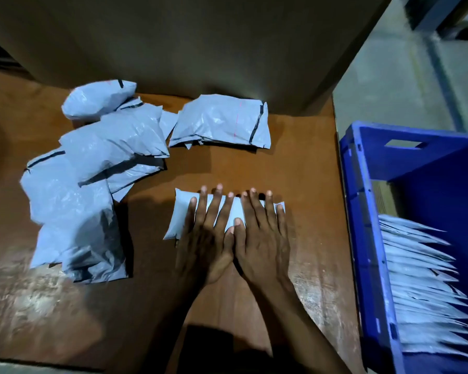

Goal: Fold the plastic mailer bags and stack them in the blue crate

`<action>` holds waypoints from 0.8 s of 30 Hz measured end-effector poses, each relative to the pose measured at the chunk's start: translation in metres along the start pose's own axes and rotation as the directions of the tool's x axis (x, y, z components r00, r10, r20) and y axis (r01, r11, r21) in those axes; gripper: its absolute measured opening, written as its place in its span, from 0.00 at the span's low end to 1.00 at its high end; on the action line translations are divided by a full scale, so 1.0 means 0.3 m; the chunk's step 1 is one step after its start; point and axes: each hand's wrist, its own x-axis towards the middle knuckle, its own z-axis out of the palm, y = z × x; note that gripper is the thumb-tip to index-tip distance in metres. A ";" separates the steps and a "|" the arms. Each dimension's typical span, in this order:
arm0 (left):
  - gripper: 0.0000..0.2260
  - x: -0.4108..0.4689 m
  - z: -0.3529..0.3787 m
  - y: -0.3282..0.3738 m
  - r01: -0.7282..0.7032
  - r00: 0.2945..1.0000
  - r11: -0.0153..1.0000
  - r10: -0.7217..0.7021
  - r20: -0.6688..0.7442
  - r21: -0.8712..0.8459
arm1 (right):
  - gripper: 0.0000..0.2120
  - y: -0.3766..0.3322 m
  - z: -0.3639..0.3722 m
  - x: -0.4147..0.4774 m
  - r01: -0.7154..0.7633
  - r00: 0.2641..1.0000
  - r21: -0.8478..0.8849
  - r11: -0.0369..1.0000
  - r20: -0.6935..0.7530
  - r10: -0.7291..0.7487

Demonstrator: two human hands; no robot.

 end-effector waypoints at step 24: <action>0.28 -0.044 0.134 -0.018 0.050 0.994 0.990 -0.036 -0.104 0.135 | 0.27 0.054 0.005 -0.016 0.128 0.985 0.005 0.992 0.120 -0.128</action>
